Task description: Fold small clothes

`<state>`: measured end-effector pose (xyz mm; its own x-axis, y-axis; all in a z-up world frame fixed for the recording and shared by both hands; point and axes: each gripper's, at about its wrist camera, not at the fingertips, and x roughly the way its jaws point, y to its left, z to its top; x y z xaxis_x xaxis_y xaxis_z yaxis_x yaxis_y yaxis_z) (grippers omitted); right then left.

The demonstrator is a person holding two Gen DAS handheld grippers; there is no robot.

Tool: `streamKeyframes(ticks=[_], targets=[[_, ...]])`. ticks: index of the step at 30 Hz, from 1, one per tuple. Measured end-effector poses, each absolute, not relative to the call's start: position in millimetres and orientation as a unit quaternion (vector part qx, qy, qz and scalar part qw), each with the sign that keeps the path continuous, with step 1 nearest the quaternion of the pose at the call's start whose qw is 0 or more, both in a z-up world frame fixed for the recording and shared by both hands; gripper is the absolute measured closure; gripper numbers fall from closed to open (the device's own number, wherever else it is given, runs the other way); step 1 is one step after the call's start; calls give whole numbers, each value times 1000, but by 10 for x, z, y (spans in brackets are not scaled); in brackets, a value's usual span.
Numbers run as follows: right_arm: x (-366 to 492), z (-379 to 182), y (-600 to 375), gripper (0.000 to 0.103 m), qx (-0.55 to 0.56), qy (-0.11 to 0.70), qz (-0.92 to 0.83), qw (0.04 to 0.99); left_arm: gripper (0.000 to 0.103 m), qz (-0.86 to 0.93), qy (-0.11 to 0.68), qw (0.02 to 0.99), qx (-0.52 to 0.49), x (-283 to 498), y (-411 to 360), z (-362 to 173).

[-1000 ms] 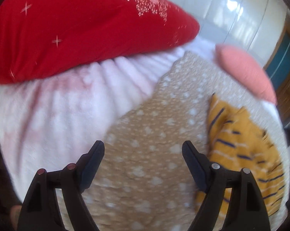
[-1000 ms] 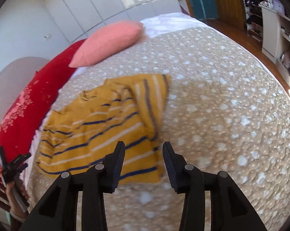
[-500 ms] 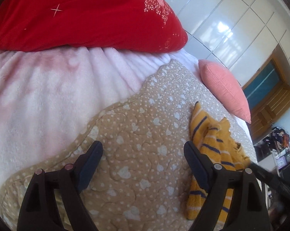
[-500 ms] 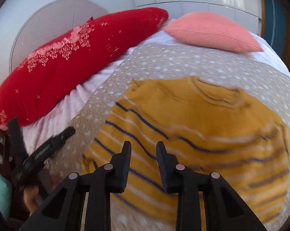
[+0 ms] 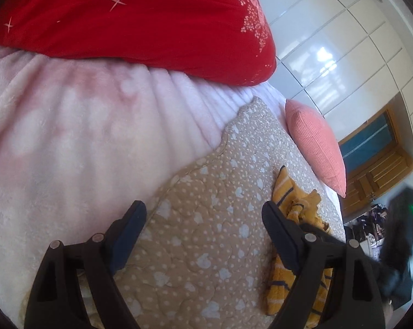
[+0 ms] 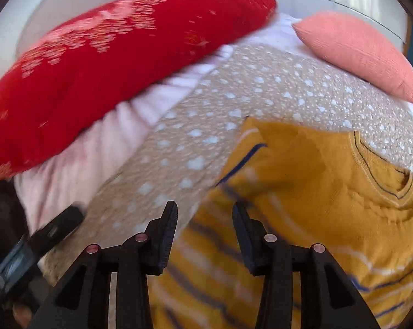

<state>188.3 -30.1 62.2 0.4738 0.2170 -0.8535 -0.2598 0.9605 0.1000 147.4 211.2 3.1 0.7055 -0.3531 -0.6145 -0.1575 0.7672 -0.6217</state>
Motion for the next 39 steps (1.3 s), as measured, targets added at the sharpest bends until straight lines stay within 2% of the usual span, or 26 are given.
streamKeyframes(ticks=[8, 11, 13, 16, 18, 20, 23, 24, 25, 27, 28, 32, 34, 38, 39], targets=[[939, 673, 114, 57, -173, 458, 204, 848, 18, -43, 382, 855, -348, 1435, 2207, 22], [906, 467, 261, 62, -215, 469, 194, 835, 18, -38, 379, 856, -350, 1406, 2235, 37], [984, 273, 316, 97, -235, 490, 167, 822, 18, -29, 374, 858, -351, 1370, 2279, 55], [1163, 341, 228, 97, -102, 527, 193, 821, 18, -12, 364, 865, -346, 1316, 2352, 93], [1216, 524, 141, 97, 1, 517, 232, 824, 17, -3, 358, 867, -346, 1287, 2408, 103], [1277, 663, 51, 93, 40, 507, 237, 828, 17, 0, 361, 864, -351, 1287, 2450, 80], [1319, 839, -122, 91, 30, 486, 198, 851, 17, -8, 369, 857, -359, 1313, 2462, 41], [1317, 871, -150, 80, 28, 483, 187, 855, 17, -9, 369, 858, -357, 1320, 2449, 47], [1327, 908, -212, 64, 25, 477, 162, 863, 17, -11, 367, 860, -355, 1323, 2437, 60], [1401, 918, -255, 44, 19, 470, 131, 873, 17, -14, 365, 862, -352, 1330, 2418, 74], [1416, 900, -264, 38, 13, 469, 115, 876, 17, -13, 365, 862, -351, 1331, 2405, 77], [1599, 626, -73, 37, -53, 496, 76, 863, 17, -13, 372, 859, -352, 1352, 2393, 53], [1731, 395, 88, 38, -119, 504, 29, 855, 17, -12, 372, 859, -352, 1349, 2398, 51], [1828, 112, 239, 36, -199, 492, -34, 847, 17, -12, 375, 858, -350, 1361, 2392, 45], [1831, 121, 226, 42, -198, 489, -40, 849, 17, -15, 378, 857, -350, 1369, 2381, 40]])
